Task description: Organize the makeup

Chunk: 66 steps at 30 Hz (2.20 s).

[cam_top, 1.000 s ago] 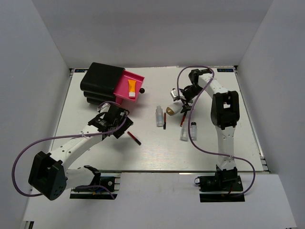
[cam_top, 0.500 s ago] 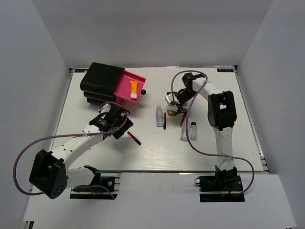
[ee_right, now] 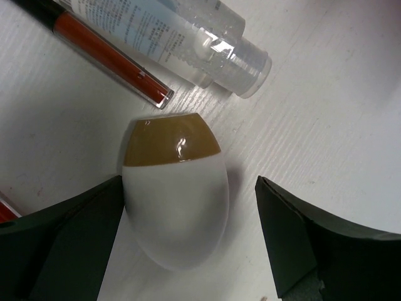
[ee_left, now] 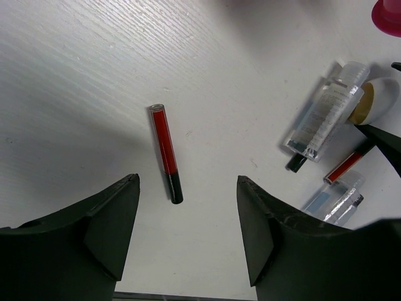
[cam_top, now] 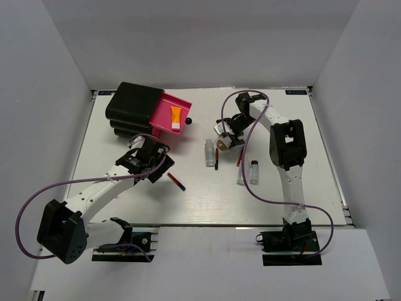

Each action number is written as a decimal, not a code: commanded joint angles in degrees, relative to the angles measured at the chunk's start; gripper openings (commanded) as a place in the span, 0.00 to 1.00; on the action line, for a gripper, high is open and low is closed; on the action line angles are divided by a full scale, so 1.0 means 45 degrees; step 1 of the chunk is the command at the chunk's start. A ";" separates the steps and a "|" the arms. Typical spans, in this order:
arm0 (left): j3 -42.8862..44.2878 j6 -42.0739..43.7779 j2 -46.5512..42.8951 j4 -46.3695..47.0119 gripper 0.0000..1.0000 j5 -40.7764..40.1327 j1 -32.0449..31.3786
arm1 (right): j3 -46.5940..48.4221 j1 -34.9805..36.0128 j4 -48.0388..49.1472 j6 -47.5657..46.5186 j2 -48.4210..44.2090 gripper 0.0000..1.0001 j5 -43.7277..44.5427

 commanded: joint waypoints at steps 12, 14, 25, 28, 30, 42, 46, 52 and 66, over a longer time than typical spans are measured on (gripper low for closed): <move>0.0276 -0.0034 -0.0406 -0.0323 0.73 -0.0326 0.0053 | 0.1009 0.0421 -0.2482 0.0524 0.1723 0.84 0.2725; 0.0295 -0.0015 -0.0406 -0.0304 0.73 -0.0326 0.0053 | 0.0813 0.0517 -0.2210 0.1051 0.1723 0.81 0.2882; 0.0218 -0.0053 -0.0523 -0.0304 0.73 -0.0346 0.0053 | 0.0304 0.0323 0.0641 0.4603 0.0730 0.22 0.2219; 0.0062 -0.0073 -0.0718 -0.0187 0.73 -0.0346 0.0053 | 0.0733 0.0264 0.1072 0.5971 0.0007 0.15 0.1303; -0.0017 -0.0093 -0.0855 -0.0051 0.73 -0.0346 0.0053 | 0.0657 0.0303 0.1732 0.7045 -0.0849 0.13 0.0311; -0.0095 -0.0171 -0.1694 -0.0226 0.73 -0.0638 0.0053 | 0.0558 0.1259 0.8801 1.5168 -0.2905 0.12 -0.2839; -0.0270 -0.0346 -0.2084 -0.0382 0.73 -0.0814 0.0053 | 0.0617 0.1746 1.2043 1.8950 -0.2828 0.13 -0.3055; -0.0154 -0.0347 -0.2398 -0.0694 0.73 -0.0951 0.0053 | 0.0285 0.2509 1.7806 2.3719 -0.2283 0.13 -0.2549; -0.0212 -0.0600 -0.2906 -0.1280 0.73 -0.1068 0.0053 | -0.1746 0.3350 2.4761 2.8704 -0.1325 0.16 -0.1513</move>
